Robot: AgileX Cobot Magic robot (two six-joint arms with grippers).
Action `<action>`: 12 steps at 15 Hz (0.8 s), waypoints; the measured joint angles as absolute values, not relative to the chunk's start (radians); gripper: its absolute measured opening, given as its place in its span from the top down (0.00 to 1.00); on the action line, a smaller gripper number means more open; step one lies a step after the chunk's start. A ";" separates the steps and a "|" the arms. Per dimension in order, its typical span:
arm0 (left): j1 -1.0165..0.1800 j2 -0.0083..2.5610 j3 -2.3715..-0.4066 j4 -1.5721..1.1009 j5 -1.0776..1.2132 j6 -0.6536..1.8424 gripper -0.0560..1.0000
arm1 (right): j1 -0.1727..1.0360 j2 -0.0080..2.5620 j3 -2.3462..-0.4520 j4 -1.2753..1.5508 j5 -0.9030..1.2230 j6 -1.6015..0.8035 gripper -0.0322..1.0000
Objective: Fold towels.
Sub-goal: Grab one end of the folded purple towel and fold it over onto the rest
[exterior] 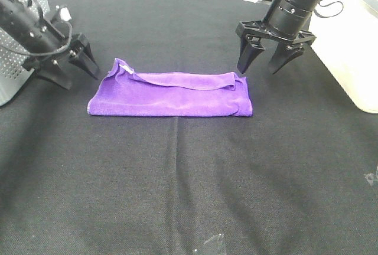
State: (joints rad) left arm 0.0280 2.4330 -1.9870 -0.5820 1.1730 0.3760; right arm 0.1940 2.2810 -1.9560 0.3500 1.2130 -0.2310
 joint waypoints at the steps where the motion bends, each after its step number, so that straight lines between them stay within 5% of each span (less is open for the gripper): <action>1: 0.028 2.453 -1.987 -0.583 1.174 0.385 0.20 | 0.194 2.281 -1.956 0.350 1.213 -0.221 0.26; 12: -0.013 2.596 -2.160 -0.645 1.228 0.403 0.21 | 0.194 2.281 -1.956 0.350 1.214 -0.217 0.26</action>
State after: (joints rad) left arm -0.0130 2.5960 -2.1600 -0.6450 1.2280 0.4030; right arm 0.1940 2.2810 -1.9560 0.3500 1.2140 -0.2170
